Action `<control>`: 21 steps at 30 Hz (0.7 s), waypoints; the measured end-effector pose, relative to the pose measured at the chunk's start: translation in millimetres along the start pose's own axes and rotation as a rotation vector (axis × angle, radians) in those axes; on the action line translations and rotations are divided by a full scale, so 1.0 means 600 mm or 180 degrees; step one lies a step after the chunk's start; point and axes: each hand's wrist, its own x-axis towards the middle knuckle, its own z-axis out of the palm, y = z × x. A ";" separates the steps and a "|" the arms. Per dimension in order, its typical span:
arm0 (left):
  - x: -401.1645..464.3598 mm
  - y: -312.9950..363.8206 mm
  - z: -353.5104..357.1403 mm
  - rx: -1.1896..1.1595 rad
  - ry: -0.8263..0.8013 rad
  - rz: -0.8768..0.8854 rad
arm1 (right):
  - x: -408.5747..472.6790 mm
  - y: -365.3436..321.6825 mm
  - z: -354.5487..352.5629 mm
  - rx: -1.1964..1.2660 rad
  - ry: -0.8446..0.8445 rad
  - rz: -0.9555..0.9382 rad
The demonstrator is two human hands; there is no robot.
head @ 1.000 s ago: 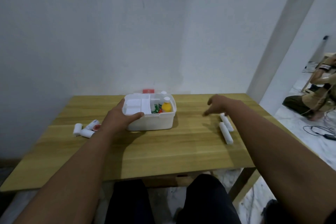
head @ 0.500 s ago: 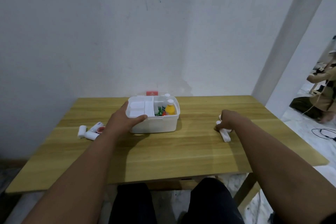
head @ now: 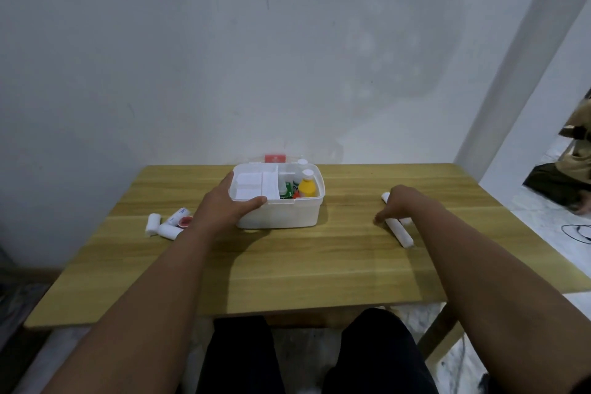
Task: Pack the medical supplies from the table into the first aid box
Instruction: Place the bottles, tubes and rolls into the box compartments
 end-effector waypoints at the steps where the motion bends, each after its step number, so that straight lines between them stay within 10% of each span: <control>1: 0.000 0.001 0.000 -0.0012 0.0005 -0.0002 | 0.005 0.002 -0.002 -0.0053 -0.0129 0.0013; 21: -0.001 0.009 0.001 0.0076 -0.0046 0.0004 | -0.029 0.018 -0.009 0.0005 -0.0032 -0.0206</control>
